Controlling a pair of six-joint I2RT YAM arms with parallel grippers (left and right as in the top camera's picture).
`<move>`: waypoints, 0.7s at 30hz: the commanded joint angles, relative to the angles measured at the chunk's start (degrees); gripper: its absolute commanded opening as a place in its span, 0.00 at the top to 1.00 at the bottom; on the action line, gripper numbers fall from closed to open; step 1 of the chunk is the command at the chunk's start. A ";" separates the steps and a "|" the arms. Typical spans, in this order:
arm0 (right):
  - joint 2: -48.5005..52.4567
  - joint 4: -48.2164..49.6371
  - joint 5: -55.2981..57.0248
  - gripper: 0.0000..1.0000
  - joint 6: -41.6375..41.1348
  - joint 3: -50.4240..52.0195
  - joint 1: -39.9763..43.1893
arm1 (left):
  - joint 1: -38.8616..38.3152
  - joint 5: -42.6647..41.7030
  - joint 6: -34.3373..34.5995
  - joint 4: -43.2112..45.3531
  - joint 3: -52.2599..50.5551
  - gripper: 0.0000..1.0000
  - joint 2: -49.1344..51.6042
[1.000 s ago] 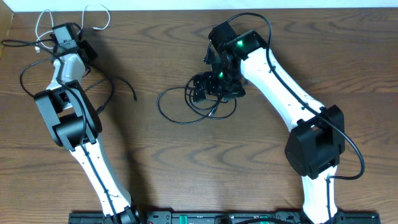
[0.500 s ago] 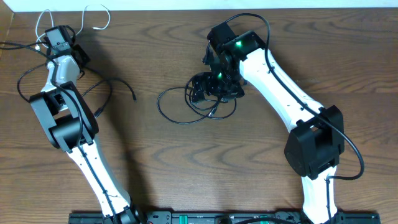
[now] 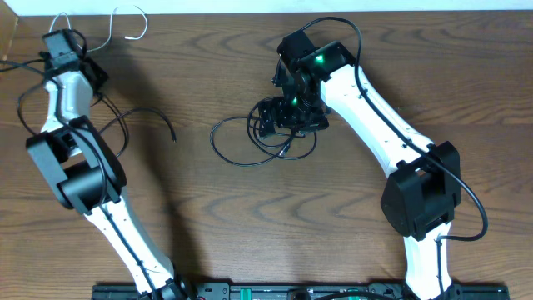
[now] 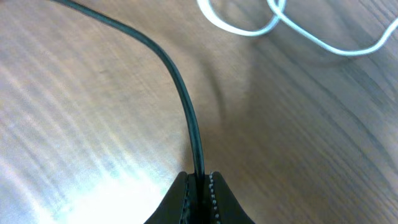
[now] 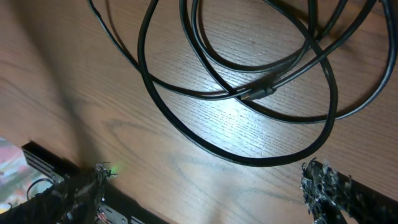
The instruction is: Untangle cables
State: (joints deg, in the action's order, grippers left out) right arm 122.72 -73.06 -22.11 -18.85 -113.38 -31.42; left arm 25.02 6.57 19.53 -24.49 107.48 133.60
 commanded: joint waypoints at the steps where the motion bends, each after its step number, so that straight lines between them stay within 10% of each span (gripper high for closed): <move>1: -2.05 0.11 0.94 0.01 0.28 0.11 -0.57 | 0.96 0.55 6.01 -2.97 -0.31 0.92 -2.08; 8: -2.08 0.15 1.22 0.01 0.72 0.11 -0.57 | 3.58 0.13 17.68 -10.14 -0.33 0.92 -2.23; 11: -2.05 0.20 1.20 0.01 1.36 0.11 -0.57 | 4.15 -0.66 15.74 -10.38 -0.31 0.39 -2.27; 14: -2.05 0.22 1.29 0.01 1.92 0.11 -0.57 | 4.44 -1.20 11.65 -11.06 -0.26 0.12 -3.02; 21: -2.05 0.20 2.71 0.01 2.58 0.11 -0.57 | 6.14 -1.57 12.44 -17.38 -0.26 0.05 -8.24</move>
State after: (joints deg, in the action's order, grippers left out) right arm 122.72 -72.86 -20.53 -17.50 -113.38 -31.42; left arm 29.93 5.19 32.05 -39.94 107.37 130.85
